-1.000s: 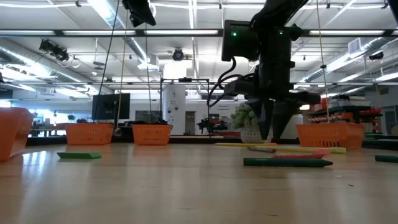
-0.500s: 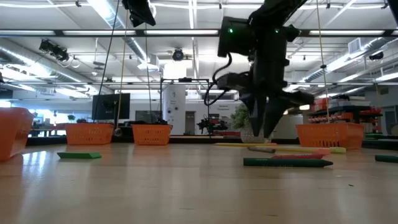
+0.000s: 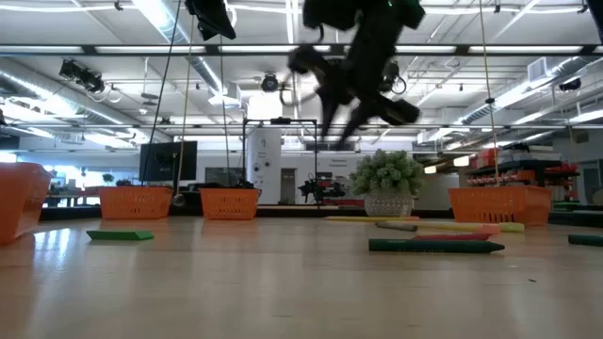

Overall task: Sort crayons/erasers/pens/pencils in bins
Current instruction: Put the gray crayon into the middle orange bin

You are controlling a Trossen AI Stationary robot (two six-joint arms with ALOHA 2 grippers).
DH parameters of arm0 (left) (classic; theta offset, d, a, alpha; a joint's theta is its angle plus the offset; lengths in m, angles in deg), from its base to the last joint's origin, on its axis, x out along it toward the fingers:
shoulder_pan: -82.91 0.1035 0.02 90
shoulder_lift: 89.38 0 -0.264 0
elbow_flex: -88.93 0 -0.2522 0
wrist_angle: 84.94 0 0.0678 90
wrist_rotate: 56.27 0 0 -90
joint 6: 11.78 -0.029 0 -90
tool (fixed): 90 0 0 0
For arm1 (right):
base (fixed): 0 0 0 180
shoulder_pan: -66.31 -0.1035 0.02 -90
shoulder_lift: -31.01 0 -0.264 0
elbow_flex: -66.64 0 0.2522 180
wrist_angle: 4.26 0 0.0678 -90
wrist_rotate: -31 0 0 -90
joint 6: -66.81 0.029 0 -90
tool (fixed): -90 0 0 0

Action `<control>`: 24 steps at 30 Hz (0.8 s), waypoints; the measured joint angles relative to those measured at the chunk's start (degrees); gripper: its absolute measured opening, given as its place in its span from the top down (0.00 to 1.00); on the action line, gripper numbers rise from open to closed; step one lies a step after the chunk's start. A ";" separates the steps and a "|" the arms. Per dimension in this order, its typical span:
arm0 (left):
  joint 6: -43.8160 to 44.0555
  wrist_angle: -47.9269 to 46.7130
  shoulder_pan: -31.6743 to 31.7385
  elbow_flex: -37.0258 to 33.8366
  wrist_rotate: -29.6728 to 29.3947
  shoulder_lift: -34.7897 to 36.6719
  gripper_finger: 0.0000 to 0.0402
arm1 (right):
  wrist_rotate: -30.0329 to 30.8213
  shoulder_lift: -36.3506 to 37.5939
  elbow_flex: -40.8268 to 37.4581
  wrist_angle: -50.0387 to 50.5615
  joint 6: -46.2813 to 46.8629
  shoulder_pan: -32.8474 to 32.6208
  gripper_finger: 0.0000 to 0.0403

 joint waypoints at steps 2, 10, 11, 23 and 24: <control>-0.49 0.01 0.00 -0.01 -0.02 0.00 0.98 | 1.78 -0.74 3.91 -2.98 0.27 -0.05 0.75; -1.42 -0.39 0.84 -0.01 -0.47 0.02 0.94 | 2.06 -10.46 18.80 -3.05 -5.27 0.29 0.75; -1.43 -0.58 1.07 -0.01 -0.47 0.02 0.94 | 0.51 -11.68 19.61 -3.15 -6.41 0.48 0.75; -4.18 -5.27 3.97 -0.01 -0.46 0.09 0.98 | -0.10 -15.65 20.96 10.46 -16.65 4.13 0.75; -4.18 -5.26 4.13 -0.01 -0.45 0.09 0.97 | 0.97 -15.58 20.98 14.33 -16.64 4.40 0.75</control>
